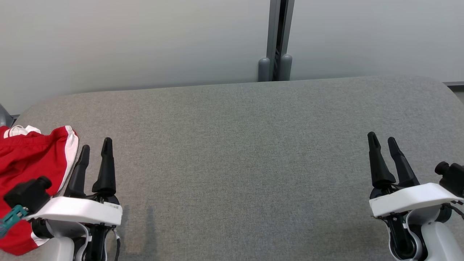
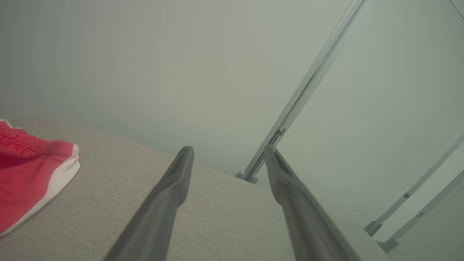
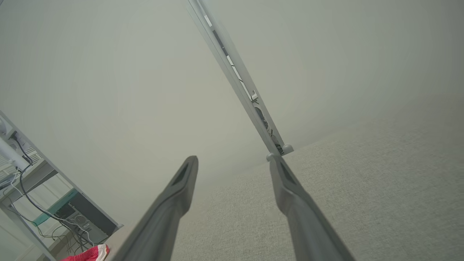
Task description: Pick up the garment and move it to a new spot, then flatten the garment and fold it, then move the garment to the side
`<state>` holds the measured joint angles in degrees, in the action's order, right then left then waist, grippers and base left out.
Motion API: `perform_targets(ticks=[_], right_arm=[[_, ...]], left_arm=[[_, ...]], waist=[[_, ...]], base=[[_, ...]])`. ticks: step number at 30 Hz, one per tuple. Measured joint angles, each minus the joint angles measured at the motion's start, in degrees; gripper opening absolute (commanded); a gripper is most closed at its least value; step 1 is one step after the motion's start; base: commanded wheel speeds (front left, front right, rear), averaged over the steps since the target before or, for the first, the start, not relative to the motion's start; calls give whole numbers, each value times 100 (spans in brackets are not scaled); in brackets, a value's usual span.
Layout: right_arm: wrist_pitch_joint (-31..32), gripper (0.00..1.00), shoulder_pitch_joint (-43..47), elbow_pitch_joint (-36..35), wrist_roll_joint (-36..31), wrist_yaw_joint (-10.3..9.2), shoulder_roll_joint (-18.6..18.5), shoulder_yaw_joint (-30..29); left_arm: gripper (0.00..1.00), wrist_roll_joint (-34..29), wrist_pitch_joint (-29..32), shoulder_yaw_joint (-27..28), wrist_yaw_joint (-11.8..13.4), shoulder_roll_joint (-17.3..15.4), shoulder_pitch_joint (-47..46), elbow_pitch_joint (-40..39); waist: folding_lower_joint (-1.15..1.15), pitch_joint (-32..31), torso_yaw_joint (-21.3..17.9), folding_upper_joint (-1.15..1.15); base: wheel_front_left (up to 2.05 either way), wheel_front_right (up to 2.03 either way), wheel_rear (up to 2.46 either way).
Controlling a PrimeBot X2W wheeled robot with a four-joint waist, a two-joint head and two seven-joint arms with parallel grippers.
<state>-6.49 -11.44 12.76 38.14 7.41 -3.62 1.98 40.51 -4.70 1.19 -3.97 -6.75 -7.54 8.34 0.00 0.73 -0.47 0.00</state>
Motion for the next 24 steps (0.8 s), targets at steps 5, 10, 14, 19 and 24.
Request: perform_targets(ticks=[5, 10, 14, 19, 24], right_arm=[[-13, 100, -7, 1, -506, 0, 25, -40], [-58, 100, -7, 1, -934, 0, 51, -101], [-59, 100, -7, 2, -1257, 1, 74, -125], [-109, 100, -8, 16, -1693, 1, 92, -148], [-111, 100, -16, 63, -1983, 1, 102, -153]], left_arm=[[100, -461, -92, -143, 60, -96, 0, 33], [100, -803, -190, -240, 114, -143, 2, 119], [100, -1022, -245, -298, 153, -175, 5, 185], [100, -1341, -325, -371, 205, -222, 5, 248], [100, -1550, -343, -404, 252, -243, 4, 294]], waist=[[0, 5, -5, 0], [0, 10, -5, 0], [0, 38, -5, 0], [0, 82, -5, 0], [1, 117, -15, 0]], base=[[0, 0, 0], [0, 0, 0], [0, 0, 0], [0, 0, 0], [0, 0, 0]])
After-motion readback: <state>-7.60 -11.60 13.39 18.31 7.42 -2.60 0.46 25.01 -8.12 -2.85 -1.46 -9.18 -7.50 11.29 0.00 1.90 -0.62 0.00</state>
